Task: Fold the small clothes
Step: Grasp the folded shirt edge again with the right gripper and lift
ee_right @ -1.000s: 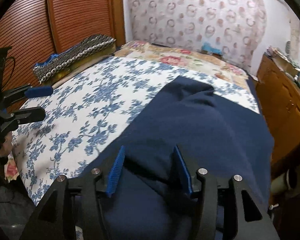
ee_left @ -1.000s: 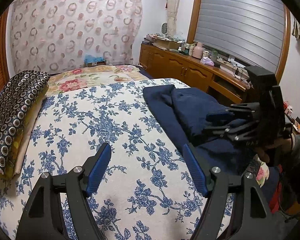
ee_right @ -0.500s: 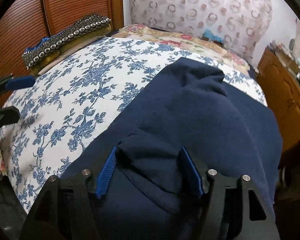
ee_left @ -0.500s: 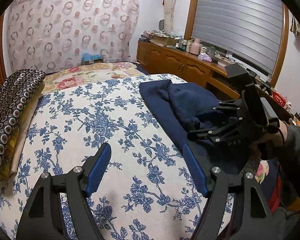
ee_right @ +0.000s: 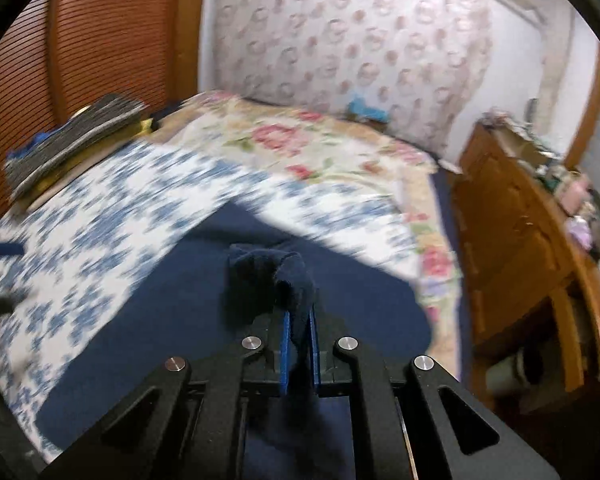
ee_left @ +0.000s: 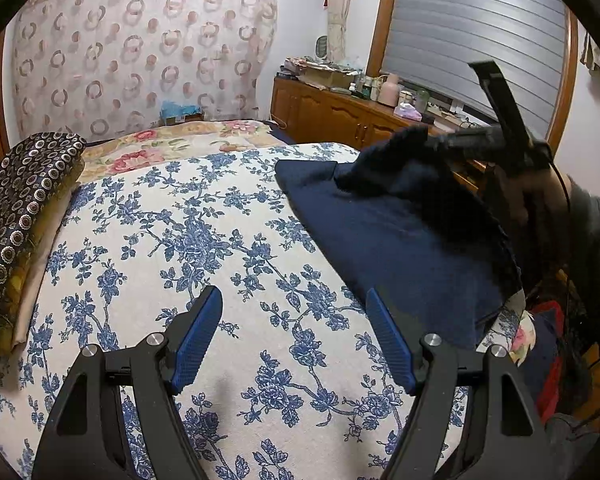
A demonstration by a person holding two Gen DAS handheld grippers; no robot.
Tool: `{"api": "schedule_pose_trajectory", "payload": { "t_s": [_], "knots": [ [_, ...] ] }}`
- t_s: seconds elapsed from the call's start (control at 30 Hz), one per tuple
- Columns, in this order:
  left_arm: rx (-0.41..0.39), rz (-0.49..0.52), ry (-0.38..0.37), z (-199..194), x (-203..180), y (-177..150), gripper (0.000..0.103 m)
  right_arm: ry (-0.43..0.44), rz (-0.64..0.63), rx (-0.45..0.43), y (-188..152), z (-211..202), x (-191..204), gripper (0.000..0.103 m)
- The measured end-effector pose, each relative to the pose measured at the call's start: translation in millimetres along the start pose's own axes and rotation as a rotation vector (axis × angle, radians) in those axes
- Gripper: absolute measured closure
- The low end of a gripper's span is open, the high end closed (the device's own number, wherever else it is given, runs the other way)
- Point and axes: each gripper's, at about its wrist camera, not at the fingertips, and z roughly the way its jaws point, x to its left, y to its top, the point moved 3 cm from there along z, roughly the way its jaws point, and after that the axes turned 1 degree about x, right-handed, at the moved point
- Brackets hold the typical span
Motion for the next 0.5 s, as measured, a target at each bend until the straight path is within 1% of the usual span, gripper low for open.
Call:
{"api": "schedule_pose_trajectory", "payload": {
  "t_s": [0.13,0.2,0.27,0.37,0.5],
  "knots": [
    [0.002,-0.005,-0.003,2,1,0,0.028,-0.1,0.054,0.002,8,8,-35,0.095],
    [0.007,-0.005,-0.008,5,3,2,0.028,-0.125,0.088,0.02,7,18,-48,0.095],
    [0.011,0.0,-0.008,9,3,6,0.028,-0.13,0.117,0.046,4,30,-55,0.095],
    [0.025,0.01,-0.011,19,4,15,0.028,-0.13,0.126,0.067,-1,46,-57,0.095],
    [0.036,0.031,-0.018,36,2,38,0.028,-0.11,0.141,0.089,-7,62,-63,0.095]
  ]
}}
